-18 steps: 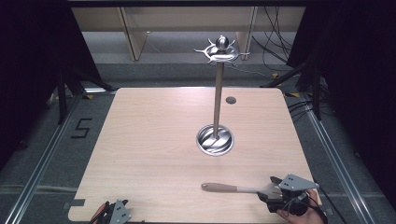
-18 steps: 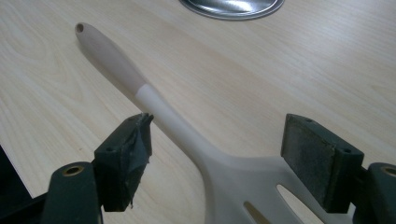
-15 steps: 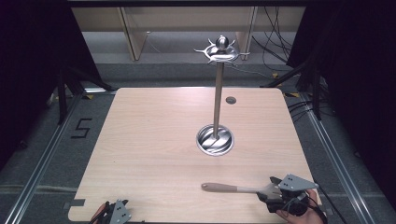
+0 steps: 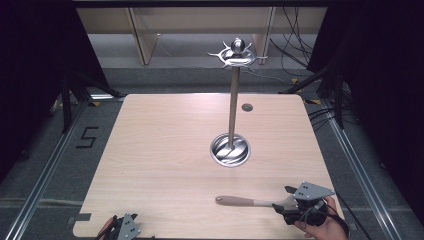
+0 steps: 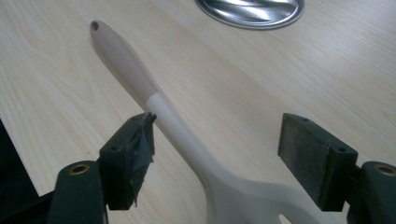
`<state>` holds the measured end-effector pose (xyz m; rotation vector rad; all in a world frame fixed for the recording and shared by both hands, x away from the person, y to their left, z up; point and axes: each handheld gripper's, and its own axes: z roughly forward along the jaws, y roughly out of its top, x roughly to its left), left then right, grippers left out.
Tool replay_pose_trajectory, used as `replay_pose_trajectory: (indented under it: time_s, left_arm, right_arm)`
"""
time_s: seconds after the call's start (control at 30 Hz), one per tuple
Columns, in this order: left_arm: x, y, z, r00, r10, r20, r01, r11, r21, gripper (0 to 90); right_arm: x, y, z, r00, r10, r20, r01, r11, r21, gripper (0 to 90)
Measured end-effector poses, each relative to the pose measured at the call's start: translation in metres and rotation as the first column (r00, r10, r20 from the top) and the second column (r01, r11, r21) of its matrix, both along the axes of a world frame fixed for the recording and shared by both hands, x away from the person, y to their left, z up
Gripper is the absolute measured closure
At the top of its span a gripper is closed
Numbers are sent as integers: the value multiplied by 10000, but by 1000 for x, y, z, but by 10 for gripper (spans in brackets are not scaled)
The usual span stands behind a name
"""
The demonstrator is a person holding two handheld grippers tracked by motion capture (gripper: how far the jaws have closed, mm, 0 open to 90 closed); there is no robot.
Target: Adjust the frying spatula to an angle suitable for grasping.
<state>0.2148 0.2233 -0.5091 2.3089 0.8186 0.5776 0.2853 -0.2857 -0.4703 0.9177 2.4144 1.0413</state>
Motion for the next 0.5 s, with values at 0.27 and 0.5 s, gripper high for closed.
replay_pose_trajectory:
  time_s: [0.27,0.5]
  left_arm:
    - [0,0,0,10000,25,34,-25,10000,60,150]
    - [0,0,1,10000,-54,0,54,9999,126,150]
  right_arm:
    - [7,17,7,9970,665,-398,-686,9961,-554,323]
    - [15,33,7,9899,1239,-692,-1324,9818,-1363,358]
